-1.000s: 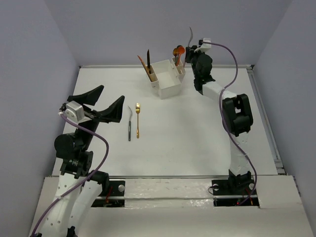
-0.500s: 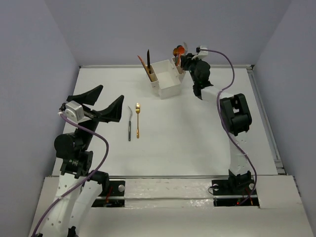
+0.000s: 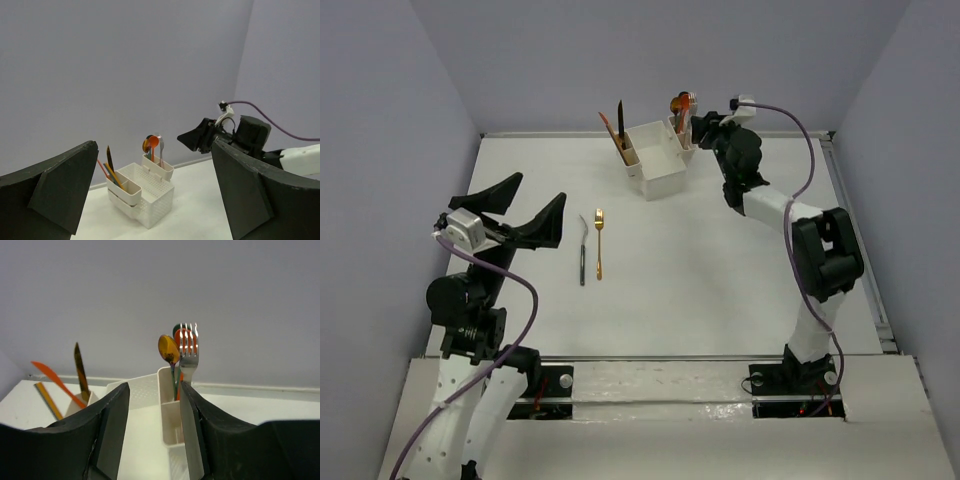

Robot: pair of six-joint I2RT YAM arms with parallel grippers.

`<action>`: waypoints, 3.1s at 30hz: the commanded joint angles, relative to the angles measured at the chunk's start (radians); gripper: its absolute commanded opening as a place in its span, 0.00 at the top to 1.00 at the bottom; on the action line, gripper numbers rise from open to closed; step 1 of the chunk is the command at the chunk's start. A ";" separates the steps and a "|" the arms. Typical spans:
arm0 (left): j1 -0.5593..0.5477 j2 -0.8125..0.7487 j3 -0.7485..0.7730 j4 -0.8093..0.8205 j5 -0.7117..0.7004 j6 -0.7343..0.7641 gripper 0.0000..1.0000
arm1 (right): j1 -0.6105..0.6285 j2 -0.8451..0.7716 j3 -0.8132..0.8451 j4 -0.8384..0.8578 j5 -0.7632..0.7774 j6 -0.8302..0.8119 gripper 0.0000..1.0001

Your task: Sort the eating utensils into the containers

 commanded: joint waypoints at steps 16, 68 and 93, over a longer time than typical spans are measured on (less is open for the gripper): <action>-0.003 -0.012 0.020 0.053 0.031 -0.006 0.01 | 0.509 -0.072 -0.004 -0.800 0.187 0.067 0.39; -0.004 -0.028 0.020 0.053 0.034 -0.008 0.01 | 0.581 0.412 0.329 -1.183 0.349 -0.009 0.81; -0.013 -0.021 0.018 0.053 0.060 -0.005 0.01 | 0.290 -0.239 -0.033 -0.316 0.240 -0.066 1.00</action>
